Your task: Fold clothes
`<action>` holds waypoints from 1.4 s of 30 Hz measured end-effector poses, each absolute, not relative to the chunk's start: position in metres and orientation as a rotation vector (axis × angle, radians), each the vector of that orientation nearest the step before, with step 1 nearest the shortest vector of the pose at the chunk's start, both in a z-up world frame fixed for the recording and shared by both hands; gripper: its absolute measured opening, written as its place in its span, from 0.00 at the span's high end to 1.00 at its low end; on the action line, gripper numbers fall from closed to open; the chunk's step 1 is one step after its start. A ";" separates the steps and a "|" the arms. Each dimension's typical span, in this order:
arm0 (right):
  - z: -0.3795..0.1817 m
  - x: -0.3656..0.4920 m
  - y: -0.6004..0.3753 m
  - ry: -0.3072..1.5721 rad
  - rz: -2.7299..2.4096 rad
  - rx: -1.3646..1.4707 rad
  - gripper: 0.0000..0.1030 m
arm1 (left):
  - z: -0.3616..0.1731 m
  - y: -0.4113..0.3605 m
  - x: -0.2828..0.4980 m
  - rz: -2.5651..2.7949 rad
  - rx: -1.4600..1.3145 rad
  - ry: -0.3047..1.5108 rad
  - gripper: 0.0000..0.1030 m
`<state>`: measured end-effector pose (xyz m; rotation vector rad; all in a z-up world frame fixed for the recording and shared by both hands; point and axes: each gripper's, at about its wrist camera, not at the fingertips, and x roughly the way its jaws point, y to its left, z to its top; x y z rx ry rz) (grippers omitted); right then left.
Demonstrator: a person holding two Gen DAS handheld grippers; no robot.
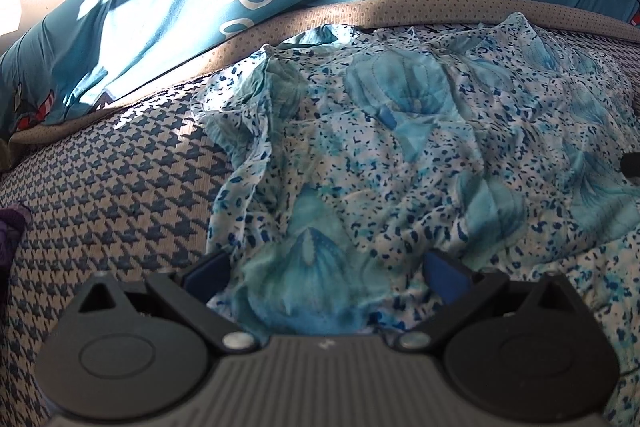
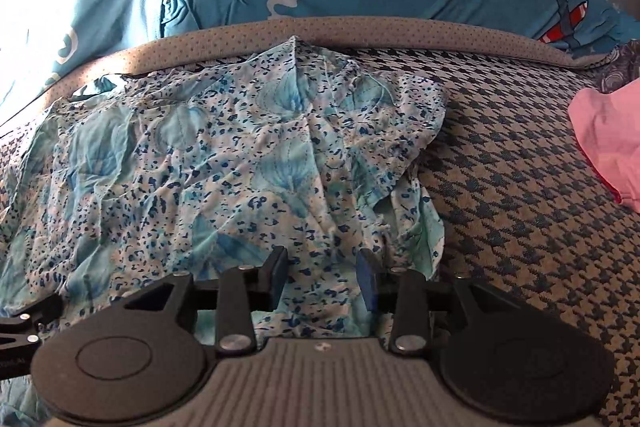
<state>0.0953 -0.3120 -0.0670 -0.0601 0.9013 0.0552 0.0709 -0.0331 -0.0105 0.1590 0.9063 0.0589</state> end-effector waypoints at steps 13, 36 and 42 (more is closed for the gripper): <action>-0.067 0.101 -0.372 0.947 0.045 0.201 0.57 | 0.000 0.029 0.082 0.288 0.027 0.923 0.00; -0.079 0.082 -0.294 1.057 0.616 0.379 0.48 | 0.038 0.069 0.066 0.335 -0.064 0.840 0.00; -0.073 0.063 -0.247 1.000 0.712 0.289 0.87 | 0.044 0.097 0.062 0.389 -0.135 0.831 0.00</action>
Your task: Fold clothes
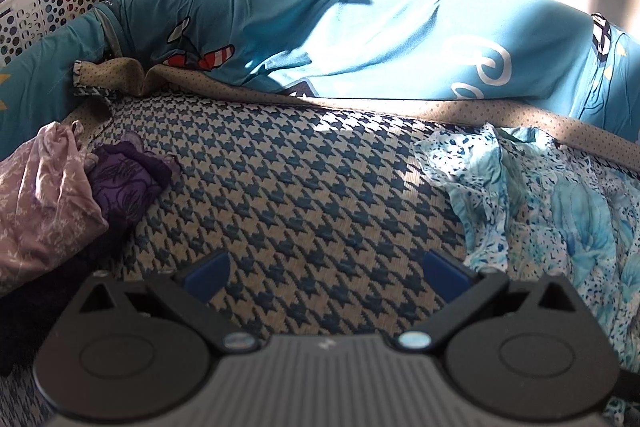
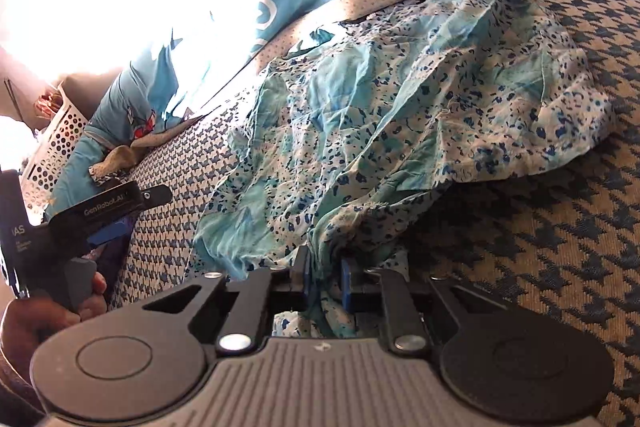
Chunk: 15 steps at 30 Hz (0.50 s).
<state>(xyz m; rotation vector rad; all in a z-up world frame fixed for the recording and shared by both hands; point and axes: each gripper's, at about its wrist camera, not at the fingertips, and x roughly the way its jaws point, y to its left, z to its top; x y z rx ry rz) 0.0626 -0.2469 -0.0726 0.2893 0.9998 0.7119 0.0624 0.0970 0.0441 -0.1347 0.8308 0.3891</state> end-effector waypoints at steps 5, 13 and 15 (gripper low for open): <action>-0.036 0.071 -0.274 0.809 0.736 0.441 0.91 | 0.045 0.101 0.060 0.392 -0.149 0.829 0.00; 0.074 0.056 -0.411 0.238 0.156 0.516 0.91 | 0.043 0.083 0.063 0.368 -0.082 0.828 0.00; 0.086 0.044 -0.430 0.125 -0.077 0.414 0.91 | 0.042 0.079 0.064 0.366 -0.074 0.830 0.00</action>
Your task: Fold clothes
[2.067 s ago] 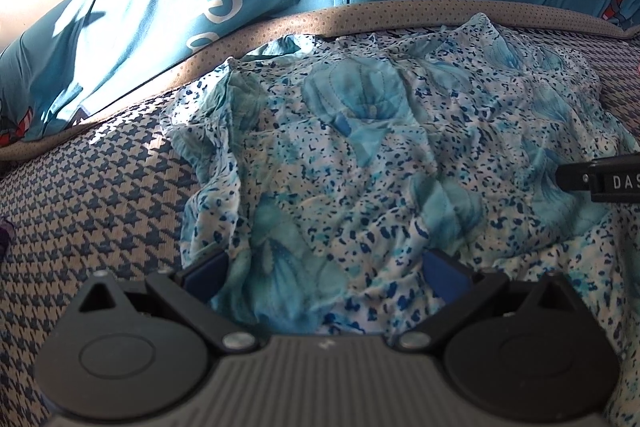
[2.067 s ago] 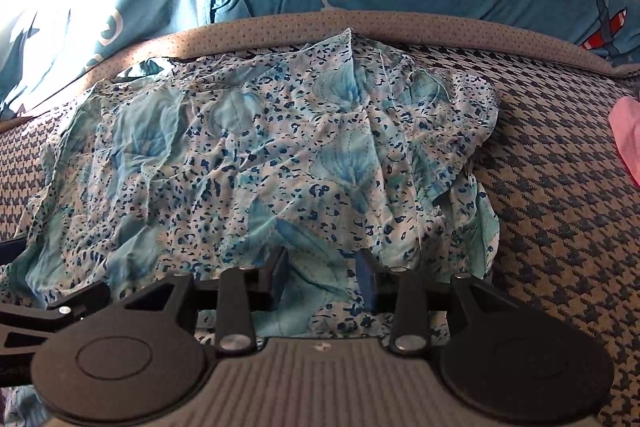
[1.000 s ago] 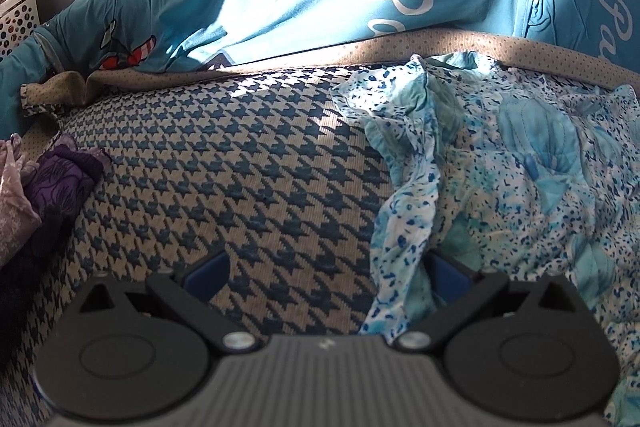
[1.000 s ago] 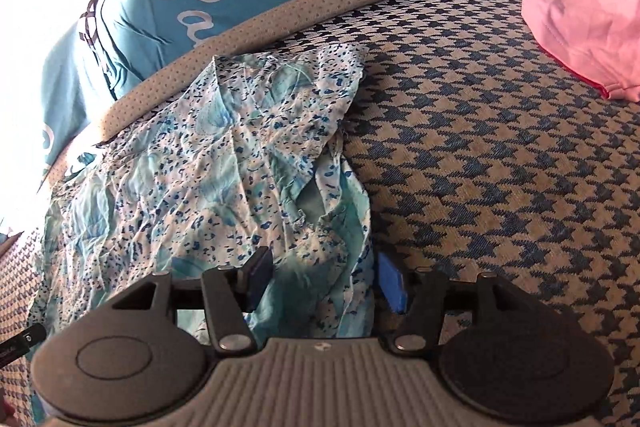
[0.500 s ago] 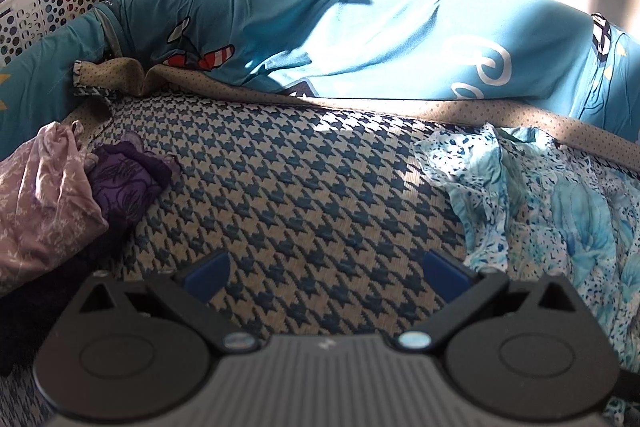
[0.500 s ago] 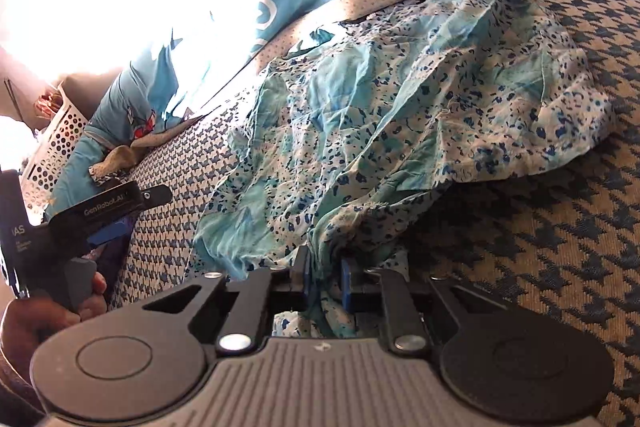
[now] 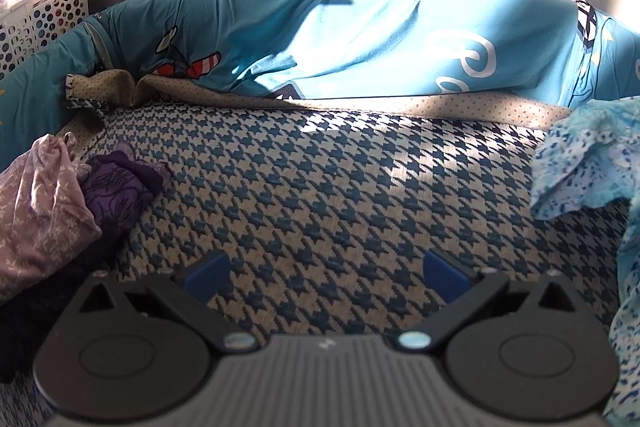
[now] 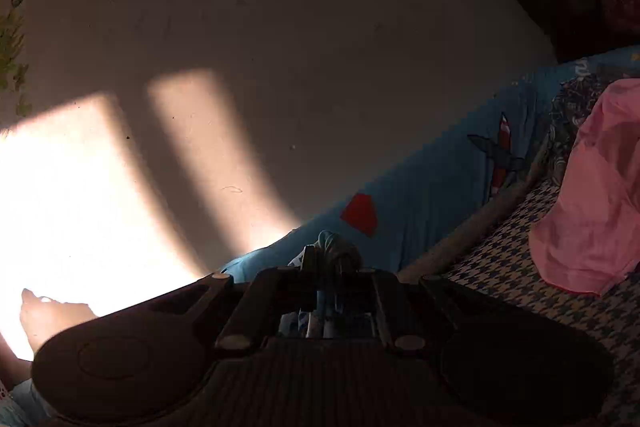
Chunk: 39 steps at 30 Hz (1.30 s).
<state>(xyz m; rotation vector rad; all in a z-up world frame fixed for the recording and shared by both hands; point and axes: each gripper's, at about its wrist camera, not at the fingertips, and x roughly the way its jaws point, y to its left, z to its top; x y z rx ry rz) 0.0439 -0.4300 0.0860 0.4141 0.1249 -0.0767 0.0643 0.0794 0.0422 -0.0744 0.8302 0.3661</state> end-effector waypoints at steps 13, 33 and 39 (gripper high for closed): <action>0.018 0.088 -0.391 0.796 0.152 0.304 0.84 | 0.037 0.058 0.069 0.330 -0.044 0.846 0.00; -0.018 0.025 -0.307 0.823 0.130 -0.230 0.27 | 0.041 0.052 0.066 0.275 -0.077 0.856 0.00; -0.018 -0.014 -0.308 0.824 0.194 -0.090 0.25 | 0.040 0.037 0.058 0.224 -0.048 0.862 0.00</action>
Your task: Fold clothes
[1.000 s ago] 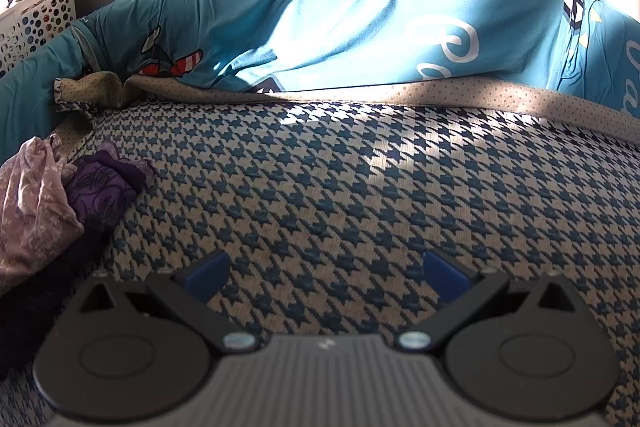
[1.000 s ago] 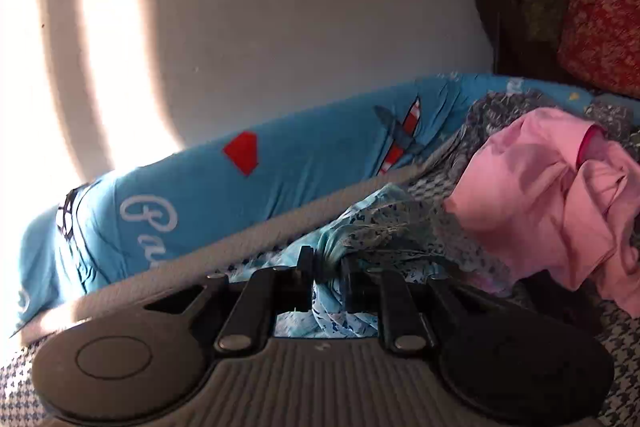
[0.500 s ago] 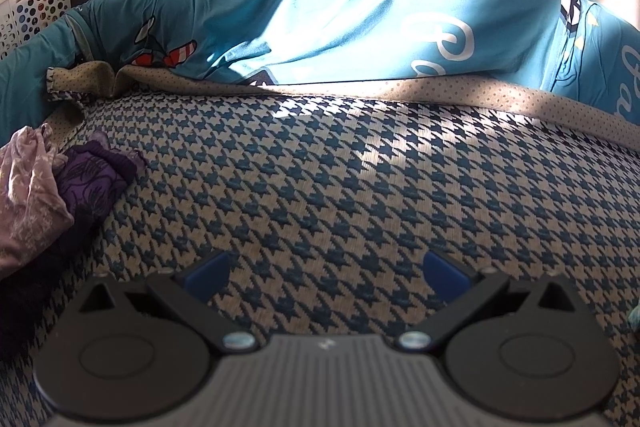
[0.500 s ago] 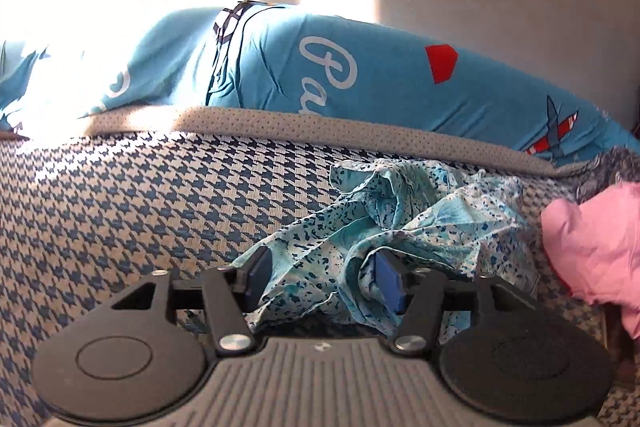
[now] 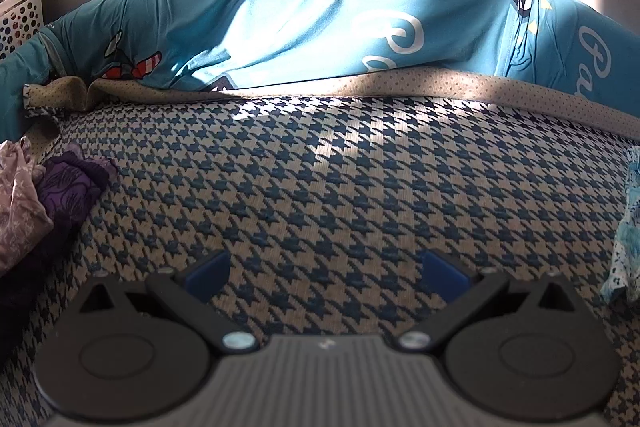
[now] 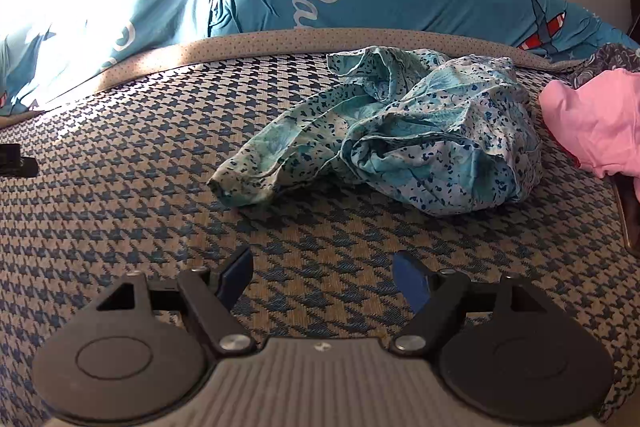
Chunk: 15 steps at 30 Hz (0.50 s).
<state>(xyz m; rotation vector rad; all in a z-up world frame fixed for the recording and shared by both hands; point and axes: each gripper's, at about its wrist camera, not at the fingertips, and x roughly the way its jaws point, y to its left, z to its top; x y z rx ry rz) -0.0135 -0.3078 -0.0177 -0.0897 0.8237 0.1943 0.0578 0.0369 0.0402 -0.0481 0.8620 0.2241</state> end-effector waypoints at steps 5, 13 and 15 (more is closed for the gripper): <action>-0.025 -0.023 -0.276 0.793 0.361 -0.124 0.24 | 0.038 0.025 0.050 0.181 -0.017 0.873 0.00; -0.041 0.014 -0.245 0.781 0.428 -0.062 0.22 | 0.026 0.021 0.048 0.177 0.011 0.919 0.00; -0.044 0.024 -0.239 0.788 0.421 -0.073 0.22 | 0.025 0.024 0.049 0.189 -0.005 0.934 0.00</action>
